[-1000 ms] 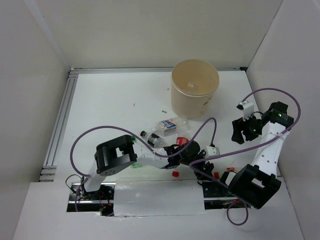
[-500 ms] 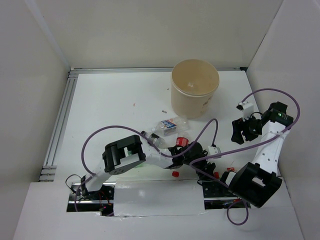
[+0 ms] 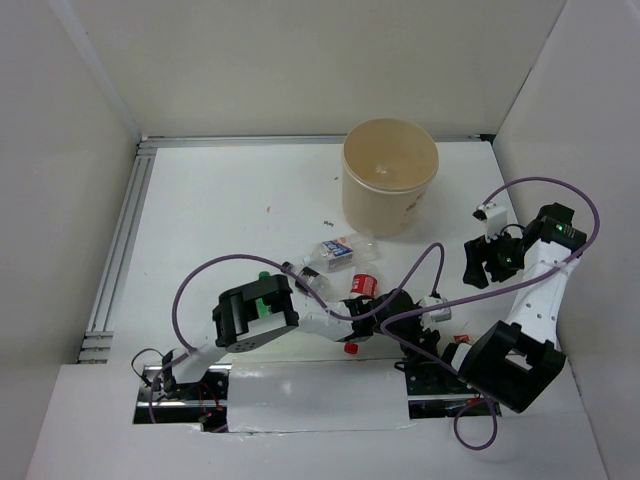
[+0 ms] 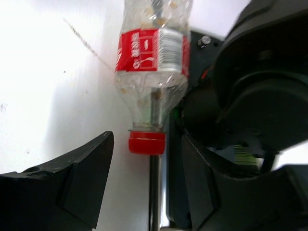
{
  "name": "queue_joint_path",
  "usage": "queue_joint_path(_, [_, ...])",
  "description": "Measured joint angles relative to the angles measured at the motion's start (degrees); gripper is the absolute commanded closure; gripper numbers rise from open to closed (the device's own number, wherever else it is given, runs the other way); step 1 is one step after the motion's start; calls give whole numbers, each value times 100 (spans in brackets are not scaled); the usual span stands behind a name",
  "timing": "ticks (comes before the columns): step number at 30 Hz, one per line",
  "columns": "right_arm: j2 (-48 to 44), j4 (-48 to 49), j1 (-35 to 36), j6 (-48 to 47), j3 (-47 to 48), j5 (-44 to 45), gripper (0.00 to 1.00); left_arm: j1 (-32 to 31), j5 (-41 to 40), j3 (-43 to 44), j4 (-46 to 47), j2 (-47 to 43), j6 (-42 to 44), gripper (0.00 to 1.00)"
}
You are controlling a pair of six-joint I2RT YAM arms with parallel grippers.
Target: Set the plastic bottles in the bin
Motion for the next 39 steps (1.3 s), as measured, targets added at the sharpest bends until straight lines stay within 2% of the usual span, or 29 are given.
queue_joint_path(8, [48,0,0,0,0,0,26,-37,-490,114,-61,181,42,31])
queue_joint_path(16, [94,0,0,-2,0,0,26,-72,-671,286,-70,321,157,43])
queue_joint_path(20, [94,0,0,0,0,0,26,-111,-664,363,-61,385,177,58])
queue_joint_path(22, [94,0,0,0,0,0,26,-138,-654,374,-83,385,181,75])
queue_joint_path(23, [94,0,0,0,0,0,26,-151,-643,376,-87,385,181,77])
queue_joint_path(24, [94,0,0,0,0,0,26,-162,-625,376,-92,385,184,85])
queue_joint_path(27, [94,0,0,0,0,0,26,-179,-610,376,-94,385,188,98])
queue_joint_path(28, [94,0,0,0,0,0,26,-179,-608,376,-94,385,188,100])
queue_joint_path(39, [94,22,-26,125,13,-129,26,-184,-1027,-459,-96,-221,197,100])
